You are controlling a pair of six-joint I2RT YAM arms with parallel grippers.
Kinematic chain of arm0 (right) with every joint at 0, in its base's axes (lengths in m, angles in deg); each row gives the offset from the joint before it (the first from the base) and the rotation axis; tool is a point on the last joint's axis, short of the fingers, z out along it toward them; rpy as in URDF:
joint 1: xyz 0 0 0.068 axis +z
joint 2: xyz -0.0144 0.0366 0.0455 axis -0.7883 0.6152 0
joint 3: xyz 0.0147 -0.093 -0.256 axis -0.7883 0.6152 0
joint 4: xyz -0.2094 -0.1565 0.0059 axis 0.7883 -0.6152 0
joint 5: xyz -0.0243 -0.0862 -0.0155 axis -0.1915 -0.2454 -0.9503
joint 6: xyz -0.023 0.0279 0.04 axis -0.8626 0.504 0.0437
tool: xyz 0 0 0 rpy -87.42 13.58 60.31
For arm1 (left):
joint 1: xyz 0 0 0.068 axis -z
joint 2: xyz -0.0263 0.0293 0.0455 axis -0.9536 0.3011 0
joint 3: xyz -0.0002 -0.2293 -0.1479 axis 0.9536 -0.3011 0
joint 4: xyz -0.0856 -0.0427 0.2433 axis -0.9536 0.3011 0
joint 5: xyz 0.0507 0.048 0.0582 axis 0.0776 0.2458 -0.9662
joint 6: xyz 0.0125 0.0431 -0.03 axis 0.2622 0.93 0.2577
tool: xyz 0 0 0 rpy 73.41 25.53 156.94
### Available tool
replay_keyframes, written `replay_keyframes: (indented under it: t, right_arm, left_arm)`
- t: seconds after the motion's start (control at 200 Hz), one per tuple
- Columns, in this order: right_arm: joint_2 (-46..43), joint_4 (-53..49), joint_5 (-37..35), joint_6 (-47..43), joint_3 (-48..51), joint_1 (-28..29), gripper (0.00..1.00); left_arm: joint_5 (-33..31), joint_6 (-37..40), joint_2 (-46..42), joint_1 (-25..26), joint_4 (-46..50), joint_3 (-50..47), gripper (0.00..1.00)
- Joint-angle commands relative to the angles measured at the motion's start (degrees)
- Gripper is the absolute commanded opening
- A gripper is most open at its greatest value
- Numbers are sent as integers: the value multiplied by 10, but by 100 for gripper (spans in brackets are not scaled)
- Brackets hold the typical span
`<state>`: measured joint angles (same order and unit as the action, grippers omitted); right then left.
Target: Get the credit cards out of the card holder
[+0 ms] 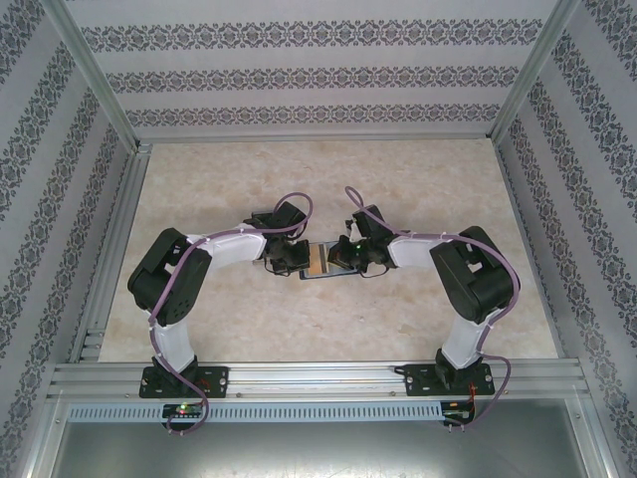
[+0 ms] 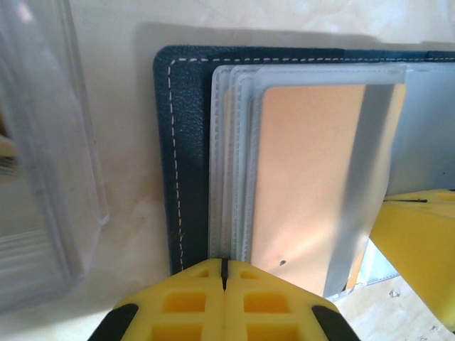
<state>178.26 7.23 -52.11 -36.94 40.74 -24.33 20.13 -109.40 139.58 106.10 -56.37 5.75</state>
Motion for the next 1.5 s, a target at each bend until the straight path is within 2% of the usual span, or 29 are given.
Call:
replay_keyframes:
  t: [0.0, 0.32, 0.435, 0.799, 1.139, 1.494]
  right_arm:
    - [-26, 2, 10, -9, 20, -15, 0]
    - [-24, 7, 26, -13, 18, -18, 0]
    - [-19, 18, 34, -17, 5, -9, 8]
    - [8, 1, 20, -32, -9, -2, 18]
    - [-19, -18, 6, -48, 4, -15, 17]
    - [-6, -10, 14, -45, 4, -16, 17]
  left_arm:
    - [-3, 5, 16, -1, 27, 6, 0]
    - [1, 4, 16, -1, 26, 4, 0]
    - [0, 6, 19, -1, 34, 9, 0]
    - [5, 6, 23, -1, 40, 15, 0]
    - [1, 6, 25, -1, 43, 15, 0]
    - [4, 7, 27, -2, 42, 14, 0]
